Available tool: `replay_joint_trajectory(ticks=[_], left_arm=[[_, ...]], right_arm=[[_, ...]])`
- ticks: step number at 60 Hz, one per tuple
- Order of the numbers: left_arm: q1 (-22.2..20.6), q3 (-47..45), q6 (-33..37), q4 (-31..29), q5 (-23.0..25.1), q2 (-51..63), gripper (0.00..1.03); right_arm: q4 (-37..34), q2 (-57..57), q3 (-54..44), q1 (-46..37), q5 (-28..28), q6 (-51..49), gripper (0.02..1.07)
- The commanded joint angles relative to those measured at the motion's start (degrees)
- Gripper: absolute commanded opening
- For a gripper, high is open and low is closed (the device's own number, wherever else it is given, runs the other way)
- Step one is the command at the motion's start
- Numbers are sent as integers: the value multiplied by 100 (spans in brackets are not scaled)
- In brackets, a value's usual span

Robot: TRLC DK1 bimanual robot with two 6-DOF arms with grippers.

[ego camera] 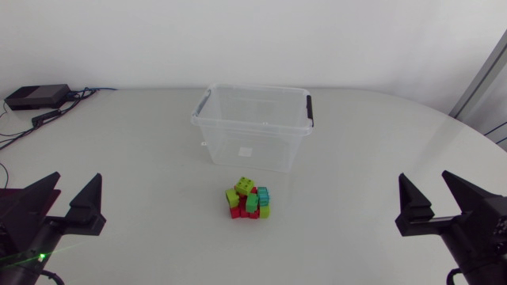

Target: Pick up the duplo bricks and place them in the container

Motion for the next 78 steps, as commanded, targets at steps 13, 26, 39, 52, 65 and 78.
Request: replay_joint_trajectory(ticks=[13,26,39,52,65,78], left_arm=[[-94,604,110,-83,55,531,91],[-384,1623,40,-135,64,2438,91],[-1096,2748,22,-680,178,4574,91],[-1605,3232,910,-794,380,5953,91],[-2098,3689,1569,-1049,424,7158,92],[-2089,4409,2624,-1972,1734,8353,95]], right_arm=[[-8,41,228,169,10,-89,102],[124,1227,913,344,1,-89,102],[98,2871,1634,705,-8,-45,102],[-280,3328,1907,1179,-78,-45,102],[-755,3750,2118,1311,-280,17,102],[-1449,4224,2610,1592,-430,78,102]])
